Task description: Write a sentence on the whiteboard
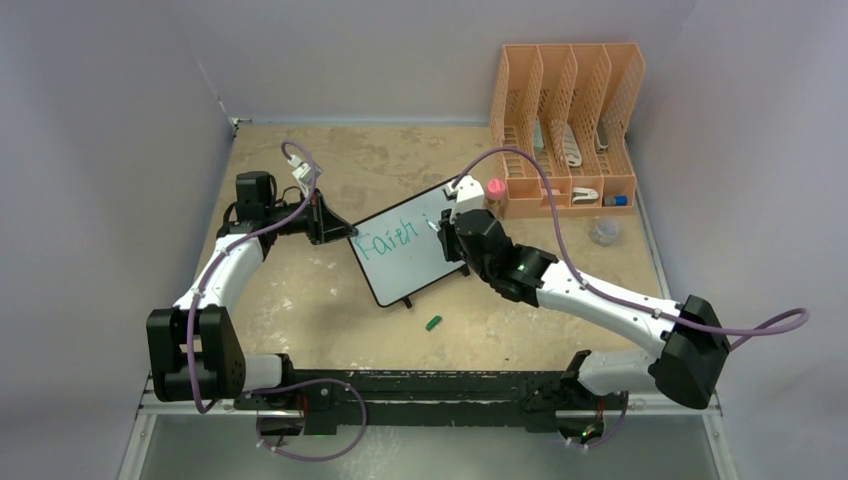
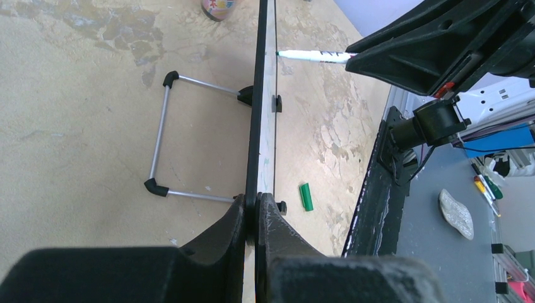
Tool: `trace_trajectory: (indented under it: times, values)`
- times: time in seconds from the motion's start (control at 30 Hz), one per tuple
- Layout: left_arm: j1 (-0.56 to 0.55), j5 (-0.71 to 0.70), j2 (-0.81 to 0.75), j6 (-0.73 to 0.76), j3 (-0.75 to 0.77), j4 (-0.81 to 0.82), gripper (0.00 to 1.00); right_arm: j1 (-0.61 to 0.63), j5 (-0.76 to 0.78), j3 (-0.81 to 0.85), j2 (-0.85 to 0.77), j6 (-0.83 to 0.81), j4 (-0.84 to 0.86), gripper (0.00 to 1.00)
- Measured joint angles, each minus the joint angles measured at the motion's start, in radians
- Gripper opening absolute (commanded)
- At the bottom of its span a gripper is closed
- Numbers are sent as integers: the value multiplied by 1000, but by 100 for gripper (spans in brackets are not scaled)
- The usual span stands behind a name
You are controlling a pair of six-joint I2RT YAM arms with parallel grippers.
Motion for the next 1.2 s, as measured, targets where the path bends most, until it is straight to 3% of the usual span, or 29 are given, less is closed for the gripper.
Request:
trace_trajectory:
  times: [1.2]
  values:
    - [0,0,0,6,0,0,0,0,57,24,30,0,21,0]
